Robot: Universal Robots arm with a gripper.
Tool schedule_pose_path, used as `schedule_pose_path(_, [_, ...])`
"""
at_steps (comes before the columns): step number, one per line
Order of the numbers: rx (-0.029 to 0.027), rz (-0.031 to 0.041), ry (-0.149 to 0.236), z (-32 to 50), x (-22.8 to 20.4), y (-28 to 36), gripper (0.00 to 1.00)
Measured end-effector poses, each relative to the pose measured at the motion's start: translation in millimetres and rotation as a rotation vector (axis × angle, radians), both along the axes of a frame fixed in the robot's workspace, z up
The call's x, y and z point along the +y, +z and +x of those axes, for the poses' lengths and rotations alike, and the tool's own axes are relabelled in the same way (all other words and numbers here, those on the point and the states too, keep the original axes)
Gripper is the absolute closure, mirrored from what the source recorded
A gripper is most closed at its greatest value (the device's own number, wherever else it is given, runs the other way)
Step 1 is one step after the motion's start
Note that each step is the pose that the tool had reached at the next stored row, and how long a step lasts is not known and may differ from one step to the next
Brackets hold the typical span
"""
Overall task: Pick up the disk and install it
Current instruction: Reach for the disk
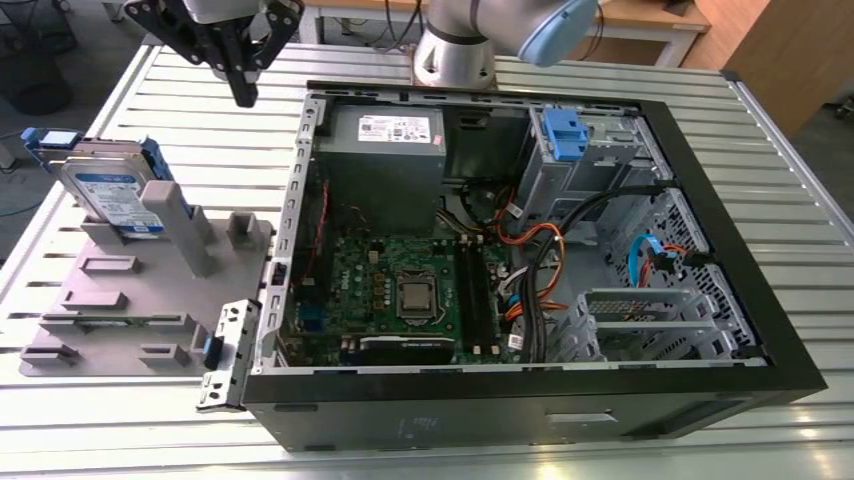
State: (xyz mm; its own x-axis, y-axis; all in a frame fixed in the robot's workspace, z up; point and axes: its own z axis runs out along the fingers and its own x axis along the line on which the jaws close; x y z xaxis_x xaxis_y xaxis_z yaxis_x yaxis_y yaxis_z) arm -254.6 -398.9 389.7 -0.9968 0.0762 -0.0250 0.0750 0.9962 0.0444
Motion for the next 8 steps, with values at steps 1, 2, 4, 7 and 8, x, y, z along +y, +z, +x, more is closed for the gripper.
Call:
schedule_pose_path(1, [0.0000,0.0000,0.000,-1.3,0.0,-0.1,0.89])
schedule_pose_path(2, [0.0000,0.0000,0.000,-2.4,0.0,-0.1,0.89])
schedule_pose_path(4, [0.0000,0.0000,0.000,-5.0,0.0,-0.3,0.89])
schedule_pose_path(7, [0.0000,0.0001,0.000,-9.2,0.0,-0.5,0.89])
schedule_pose_path(8, [0.0000,0.0000,0.000,-10.9,0.0,-0.5,0.89])
